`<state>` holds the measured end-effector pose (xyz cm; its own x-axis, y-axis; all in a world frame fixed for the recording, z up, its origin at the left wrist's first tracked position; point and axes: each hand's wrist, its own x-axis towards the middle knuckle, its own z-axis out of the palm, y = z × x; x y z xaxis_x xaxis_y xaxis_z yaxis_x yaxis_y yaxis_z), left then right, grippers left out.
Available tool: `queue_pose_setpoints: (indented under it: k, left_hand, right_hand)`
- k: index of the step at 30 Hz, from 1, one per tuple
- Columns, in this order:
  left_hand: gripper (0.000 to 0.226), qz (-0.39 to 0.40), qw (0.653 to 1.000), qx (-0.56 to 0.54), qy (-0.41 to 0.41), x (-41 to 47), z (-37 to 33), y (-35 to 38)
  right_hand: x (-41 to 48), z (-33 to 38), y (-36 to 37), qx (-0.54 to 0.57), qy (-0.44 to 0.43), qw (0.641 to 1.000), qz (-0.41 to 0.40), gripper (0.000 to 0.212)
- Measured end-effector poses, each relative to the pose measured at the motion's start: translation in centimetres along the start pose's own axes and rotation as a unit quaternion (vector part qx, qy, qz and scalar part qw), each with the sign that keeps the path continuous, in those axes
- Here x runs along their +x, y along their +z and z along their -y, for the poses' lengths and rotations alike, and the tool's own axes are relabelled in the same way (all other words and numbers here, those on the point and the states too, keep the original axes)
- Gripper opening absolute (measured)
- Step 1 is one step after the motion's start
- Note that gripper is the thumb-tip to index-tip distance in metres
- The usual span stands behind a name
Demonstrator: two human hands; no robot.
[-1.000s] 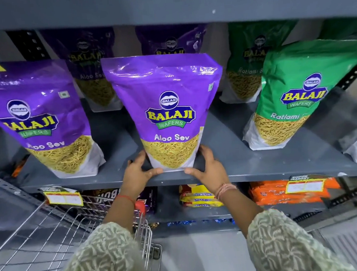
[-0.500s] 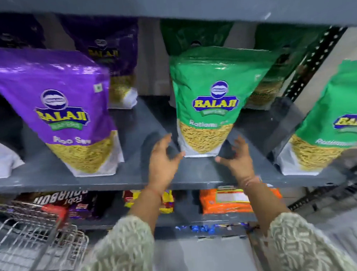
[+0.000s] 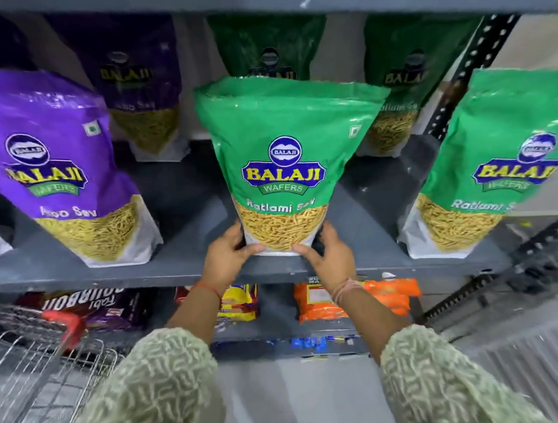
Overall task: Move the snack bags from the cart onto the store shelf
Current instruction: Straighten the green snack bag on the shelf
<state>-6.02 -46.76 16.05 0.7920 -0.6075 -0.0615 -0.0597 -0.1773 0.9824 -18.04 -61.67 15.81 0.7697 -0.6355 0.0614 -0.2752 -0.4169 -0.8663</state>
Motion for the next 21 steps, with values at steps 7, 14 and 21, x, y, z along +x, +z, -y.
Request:
queue_pose_setpoints:
  k: [7,14,21]
  left_hand:
    - [0.059,-0.015,0.999,0.044,0.007,-0.5,1.3,-0.5]
    - [0.066,0.004,0.999,0.049,0.009,-0.4,1.4,-0.4]
    - [0.068,-0.229,0.941,0.221,0.115,-10.1,0.8,3.9]
  right_hand:
    - [-1.0,0.1,0.2,0.035,-0.004,0.999,-0.001,0.055]
    - [-1.0,0.5,-0.3,0.027,0.011,0.999,0.026,0.062]
    - [-6.7,-4.6,-6.2,0.017,0.008,0.970,-0.243,0.044]
